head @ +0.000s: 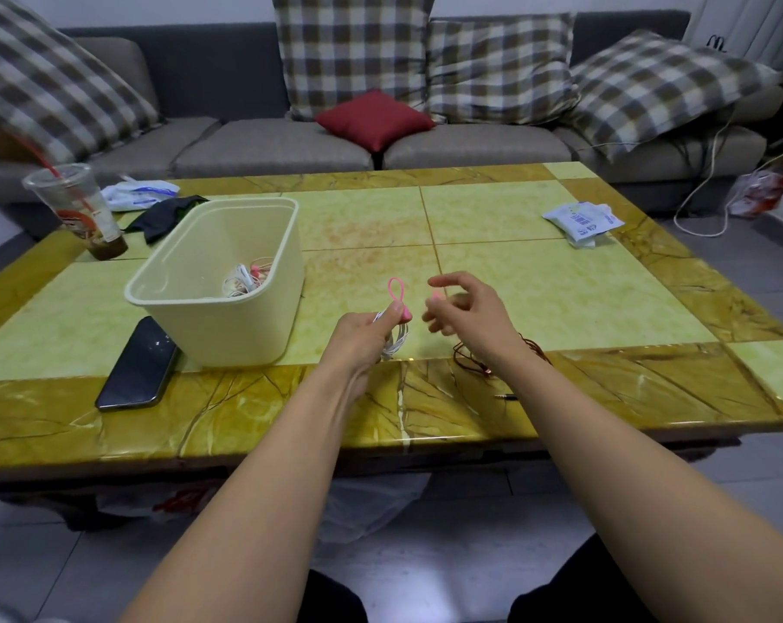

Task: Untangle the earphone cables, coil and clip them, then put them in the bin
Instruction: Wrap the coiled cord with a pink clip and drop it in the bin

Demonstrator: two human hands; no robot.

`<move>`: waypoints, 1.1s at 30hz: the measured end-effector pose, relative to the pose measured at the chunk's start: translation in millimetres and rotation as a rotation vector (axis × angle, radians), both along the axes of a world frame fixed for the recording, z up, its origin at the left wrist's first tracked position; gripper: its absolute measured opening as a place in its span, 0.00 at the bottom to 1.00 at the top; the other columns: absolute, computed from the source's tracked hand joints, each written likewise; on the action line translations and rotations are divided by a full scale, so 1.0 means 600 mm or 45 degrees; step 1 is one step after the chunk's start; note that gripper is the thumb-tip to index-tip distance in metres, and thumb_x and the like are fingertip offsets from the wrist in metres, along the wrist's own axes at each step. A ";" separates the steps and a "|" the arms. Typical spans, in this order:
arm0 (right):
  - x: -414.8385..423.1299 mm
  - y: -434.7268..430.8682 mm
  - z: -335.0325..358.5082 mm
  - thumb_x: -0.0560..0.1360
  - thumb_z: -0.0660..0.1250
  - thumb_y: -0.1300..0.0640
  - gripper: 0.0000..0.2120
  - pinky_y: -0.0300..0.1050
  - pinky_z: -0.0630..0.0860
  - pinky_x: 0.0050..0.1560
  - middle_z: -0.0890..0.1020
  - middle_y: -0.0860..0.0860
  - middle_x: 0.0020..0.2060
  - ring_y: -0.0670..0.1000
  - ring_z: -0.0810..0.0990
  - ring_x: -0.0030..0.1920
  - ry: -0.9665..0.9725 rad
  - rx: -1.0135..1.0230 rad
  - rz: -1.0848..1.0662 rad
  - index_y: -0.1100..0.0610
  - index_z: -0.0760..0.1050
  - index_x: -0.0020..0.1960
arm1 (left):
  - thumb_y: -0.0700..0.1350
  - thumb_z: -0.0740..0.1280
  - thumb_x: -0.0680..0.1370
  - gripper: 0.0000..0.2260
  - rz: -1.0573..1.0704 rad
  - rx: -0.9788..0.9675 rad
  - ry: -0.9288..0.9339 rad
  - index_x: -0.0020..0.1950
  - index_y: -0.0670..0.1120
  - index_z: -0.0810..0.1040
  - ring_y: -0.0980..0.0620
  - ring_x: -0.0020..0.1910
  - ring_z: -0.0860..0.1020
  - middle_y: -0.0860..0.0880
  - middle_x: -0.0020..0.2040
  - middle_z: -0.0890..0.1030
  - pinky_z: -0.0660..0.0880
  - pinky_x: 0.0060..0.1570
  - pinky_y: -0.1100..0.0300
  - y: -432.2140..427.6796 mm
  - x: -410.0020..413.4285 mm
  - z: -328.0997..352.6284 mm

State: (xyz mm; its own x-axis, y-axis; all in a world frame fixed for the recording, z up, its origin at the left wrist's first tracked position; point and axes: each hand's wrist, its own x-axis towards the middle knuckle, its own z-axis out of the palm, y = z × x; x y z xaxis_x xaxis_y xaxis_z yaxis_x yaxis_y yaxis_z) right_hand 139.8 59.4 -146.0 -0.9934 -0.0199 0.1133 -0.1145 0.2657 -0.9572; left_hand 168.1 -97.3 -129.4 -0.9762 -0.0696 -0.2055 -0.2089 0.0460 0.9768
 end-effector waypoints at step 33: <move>0.042 -0.002 0.063 0.75 0.71 0.51 0.10 0.41 0.74 0.48 0.86 0.50 0.44 0.45 0.80 0.44 -0.072 -0.011 0.330 0.55 0.82 0.54 | 0.54 0.65 0.79 0.14 -0.298 -0.318 0.061 0.48 0.44 0.83 0.50 0.53 0.76 0.46 0.50 0.83 0.68 0.56 0.51 -0.043 0.060 0.047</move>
State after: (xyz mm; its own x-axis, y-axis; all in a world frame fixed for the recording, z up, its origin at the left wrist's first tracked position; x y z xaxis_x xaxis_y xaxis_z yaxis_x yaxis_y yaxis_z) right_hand 165.1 58.5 -108.0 -0.9600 -0.2736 0.0592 -0.1240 0.2261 -0.9662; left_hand 204.0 -122.9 -101.2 -0.9797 0.1148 -0.1642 -0.1190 0.3261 0.9378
